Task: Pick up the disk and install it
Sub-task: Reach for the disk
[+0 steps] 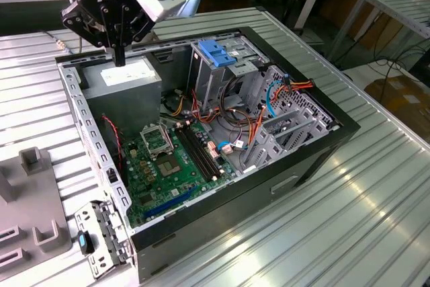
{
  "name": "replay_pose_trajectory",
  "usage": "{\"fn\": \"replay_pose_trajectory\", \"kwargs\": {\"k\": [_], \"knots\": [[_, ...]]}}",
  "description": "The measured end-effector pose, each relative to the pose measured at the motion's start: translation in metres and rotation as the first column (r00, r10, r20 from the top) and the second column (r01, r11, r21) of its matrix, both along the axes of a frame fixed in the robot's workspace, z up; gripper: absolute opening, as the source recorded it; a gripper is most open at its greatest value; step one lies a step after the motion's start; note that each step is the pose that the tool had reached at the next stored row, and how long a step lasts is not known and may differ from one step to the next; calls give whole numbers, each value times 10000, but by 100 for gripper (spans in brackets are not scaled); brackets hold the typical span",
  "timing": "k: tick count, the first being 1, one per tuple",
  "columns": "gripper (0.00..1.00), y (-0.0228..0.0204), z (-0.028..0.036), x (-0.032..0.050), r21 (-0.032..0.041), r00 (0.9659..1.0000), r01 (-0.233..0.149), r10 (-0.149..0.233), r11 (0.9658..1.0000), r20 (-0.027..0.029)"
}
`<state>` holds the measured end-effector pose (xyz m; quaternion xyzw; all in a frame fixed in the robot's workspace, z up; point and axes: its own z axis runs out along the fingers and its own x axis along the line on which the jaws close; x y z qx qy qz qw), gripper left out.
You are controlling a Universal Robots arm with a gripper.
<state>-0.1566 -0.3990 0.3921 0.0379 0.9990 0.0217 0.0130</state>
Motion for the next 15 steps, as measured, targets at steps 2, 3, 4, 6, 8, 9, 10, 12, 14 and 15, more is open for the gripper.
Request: {"fn": "replay_pose_trajectory", "kwargs": {"k": [2,3,4,6,8,9,10,12,14,15], "knots": [[11,0,-1,-16,1,10000,0,0,10000,0],[11,0,0,-25,0,10000,0,0,10000,0],[11,0,0,-34,0,10000,0,0,10000,-1],[11,0,-1,-59,0,10000,-1,1,10000,0],[11,0,-1,-82,0,10000,0,0,10000,0],[11,0,-1,-92,0,10000,1,-1,10000,0],[11,0,-1,-106,0,10000,1,-1,10000,0],[11,0,-1,-133,0,10000,0,0,10000,0],[11,0,-1,-152,0,10000,1,-1,10000,0],[11,0,-2,-161,1,10000,0,0,10000,0]]}}
